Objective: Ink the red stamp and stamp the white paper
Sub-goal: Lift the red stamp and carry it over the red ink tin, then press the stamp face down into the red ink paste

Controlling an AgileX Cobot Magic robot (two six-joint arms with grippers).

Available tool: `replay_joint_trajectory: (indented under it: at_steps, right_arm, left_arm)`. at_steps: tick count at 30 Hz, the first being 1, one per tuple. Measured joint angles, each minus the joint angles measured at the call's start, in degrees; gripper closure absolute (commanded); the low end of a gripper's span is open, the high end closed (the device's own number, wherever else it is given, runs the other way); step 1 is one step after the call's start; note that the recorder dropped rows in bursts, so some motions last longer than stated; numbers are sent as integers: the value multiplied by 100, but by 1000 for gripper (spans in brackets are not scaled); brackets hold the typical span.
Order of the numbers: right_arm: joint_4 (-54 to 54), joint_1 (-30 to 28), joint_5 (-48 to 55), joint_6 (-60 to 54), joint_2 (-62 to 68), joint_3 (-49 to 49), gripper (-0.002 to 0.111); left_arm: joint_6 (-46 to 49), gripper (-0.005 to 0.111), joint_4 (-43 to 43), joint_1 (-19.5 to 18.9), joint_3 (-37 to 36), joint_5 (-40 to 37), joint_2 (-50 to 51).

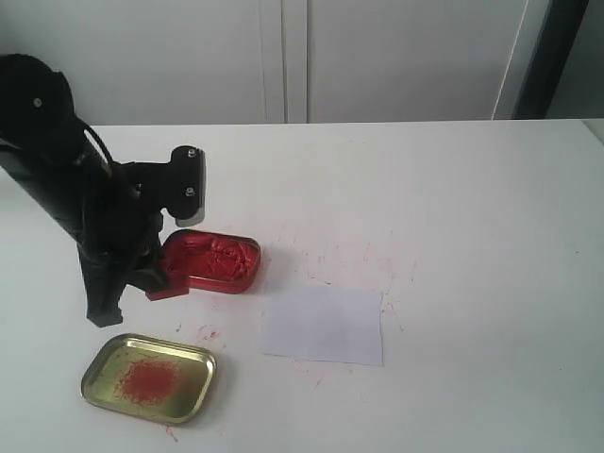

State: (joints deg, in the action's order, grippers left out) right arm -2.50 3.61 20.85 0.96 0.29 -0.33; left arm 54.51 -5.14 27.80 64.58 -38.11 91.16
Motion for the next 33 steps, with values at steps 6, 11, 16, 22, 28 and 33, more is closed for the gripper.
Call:
replay_joint_trajectory:
  at_steps: [6, 11, 16, 22, 28, 33]
  right_arm:
    - [0, 0, 0, 0, 0, 0, 108]
    - [0, 0, 0, 0, 0, 0, 108]
    - [0, 0, 0, 0, 0, 0, 108]
    - [0, 0, 0, 0, 0, 0, 108]
    - [0, 0, 0, 0, 0, 0, 108]
    - [0, 0, 0, 0, 0, 0, 108]
  left_arm:
    - [-72, 107, 0, 0, 459, -262, 415]
    - [-238, 107, 0, 0, 951, -469, 745]
    - [-397, 107, 0, 0, 1398, -572, 1054]
    - [-472, 107, 3, 0, 1928, -774, 1417]
    - [-546, 107, 13, 0, 2426, -948, 1792]
    - [-583, 107, 24, 0, 2907, -1217, 2099]
